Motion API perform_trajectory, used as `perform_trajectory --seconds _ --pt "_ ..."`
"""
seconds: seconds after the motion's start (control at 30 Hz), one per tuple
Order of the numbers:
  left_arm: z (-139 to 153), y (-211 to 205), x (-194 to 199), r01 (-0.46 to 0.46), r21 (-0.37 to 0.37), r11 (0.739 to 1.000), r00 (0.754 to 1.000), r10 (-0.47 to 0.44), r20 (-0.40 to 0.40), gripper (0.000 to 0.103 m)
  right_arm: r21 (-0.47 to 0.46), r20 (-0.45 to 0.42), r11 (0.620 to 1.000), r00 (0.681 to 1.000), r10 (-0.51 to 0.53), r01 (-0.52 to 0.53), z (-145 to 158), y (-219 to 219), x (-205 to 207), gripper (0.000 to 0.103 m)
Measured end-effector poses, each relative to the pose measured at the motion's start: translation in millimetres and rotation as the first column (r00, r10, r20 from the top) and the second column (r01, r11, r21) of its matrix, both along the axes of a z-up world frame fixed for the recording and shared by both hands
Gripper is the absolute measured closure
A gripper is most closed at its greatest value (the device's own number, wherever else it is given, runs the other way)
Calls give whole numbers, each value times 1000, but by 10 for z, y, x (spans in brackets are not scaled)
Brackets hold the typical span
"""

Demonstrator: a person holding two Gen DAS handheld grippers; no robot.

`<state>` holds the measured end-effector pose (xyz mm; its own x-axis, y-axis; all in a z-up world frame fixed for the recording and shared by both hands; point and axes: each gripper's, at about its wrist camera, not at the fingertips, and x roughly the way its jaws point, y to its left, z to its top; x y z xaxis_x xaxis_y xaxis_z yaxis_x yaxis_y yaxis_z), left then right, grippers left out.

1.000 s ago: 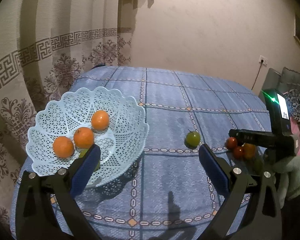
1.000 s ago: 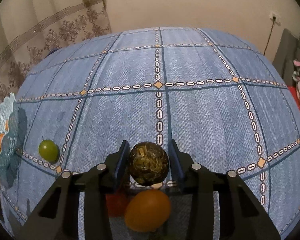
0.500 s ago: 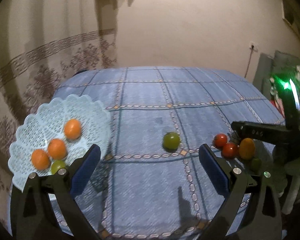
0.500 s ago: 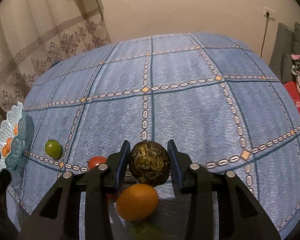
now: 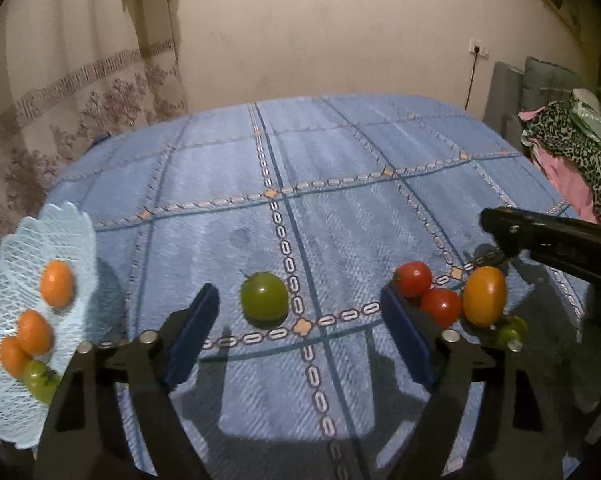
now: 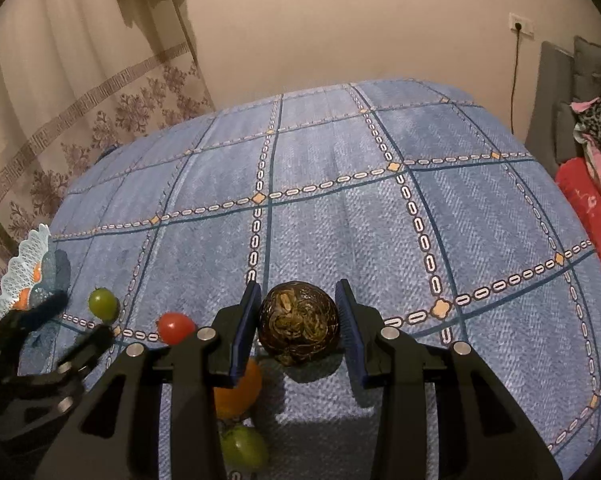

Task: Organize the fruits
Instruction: 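Grasp a green tomato with the left tool while the right tool holds the brown fruit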

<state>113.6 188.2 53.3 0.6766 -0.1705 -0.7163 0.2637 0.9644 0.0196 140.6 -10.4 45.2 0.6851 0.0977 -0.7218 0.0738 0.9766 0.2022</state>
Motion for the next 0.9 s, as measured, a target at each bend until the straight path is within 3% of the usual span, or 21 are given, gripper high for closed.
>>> perform_trajectory --seconds 0.13,0.6,0.7,0.83,0.9 --pt "-138 -33 152 -7 -3 1000 999 7 -39 29 -9 21 1000 1000 1 -1 38 -43 -57 64" --pt "-255 -1 403 -50 13 999 995 51 -81 32 -4 6 1000 1000 19 -19 -49 71 -14 64" --pt "-242 -9 401 -62 21 998 996 63 -66 43 -4 3 1000 1000 25 -25 -69 75 1 64" --pt "-213 112 404 -117 15 993 992 118 -51 75 0 7 1000 1000 30 -30 -67 70 4 64" --pt "-197 173 399 -121 -17 993 991 120 -55 75 0 13 1000 999 31 -31 -62 66 -10 64"
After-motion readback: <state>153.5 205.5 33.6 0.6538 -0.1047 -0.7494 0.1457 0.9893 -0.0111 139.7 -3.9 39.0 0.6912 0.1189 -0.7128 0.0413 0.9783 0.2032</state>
